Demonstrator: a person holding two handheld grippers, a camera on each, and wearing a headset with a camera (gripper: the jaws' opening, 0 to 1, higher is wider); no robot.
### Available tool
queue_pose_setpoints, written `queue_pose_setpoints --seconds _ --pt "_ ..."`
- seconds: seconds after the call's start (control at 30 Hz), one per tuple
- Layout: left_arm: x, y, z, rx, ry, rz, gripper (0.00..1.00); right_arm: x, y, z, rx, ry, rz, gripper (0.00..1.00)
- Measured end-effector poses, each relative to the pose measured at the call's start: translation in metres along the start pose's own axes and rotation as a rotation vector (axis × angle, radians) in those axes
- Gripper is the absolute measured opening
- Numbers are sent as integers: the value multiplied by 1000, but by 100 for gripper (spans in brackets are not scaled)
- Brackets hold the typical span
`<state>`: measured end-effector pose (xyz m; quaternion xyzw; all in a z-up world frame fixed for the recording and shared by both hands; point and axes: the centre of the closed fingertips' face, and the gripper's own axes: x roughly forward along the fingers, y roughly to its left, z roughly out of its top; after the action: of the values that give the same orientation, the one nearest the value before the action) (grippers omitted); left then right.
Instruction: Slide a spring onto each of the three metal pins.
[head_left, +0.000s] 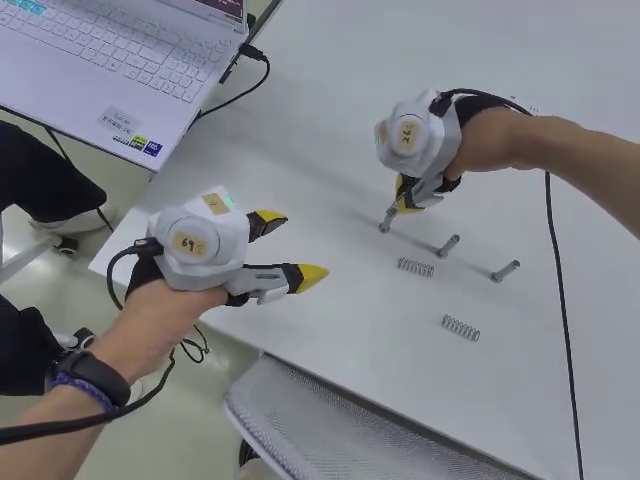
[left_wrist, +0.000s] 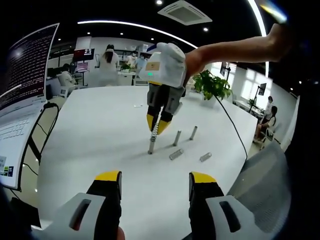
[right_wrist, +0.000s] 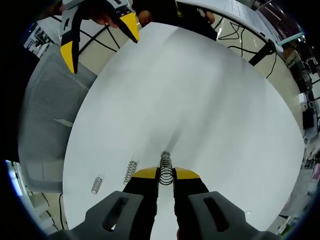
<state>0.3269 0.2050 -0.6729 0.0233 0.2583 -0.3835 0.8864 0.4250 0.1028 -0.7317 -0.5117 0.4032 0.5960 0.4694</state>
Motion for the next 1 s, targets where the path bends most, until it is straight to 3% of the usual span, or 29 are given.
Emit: queue_pose_setpoints --seconds 1.0 --pt "2 3 -1 -2 -4 -3 49 -7 9 1 -38 69 -2 8"
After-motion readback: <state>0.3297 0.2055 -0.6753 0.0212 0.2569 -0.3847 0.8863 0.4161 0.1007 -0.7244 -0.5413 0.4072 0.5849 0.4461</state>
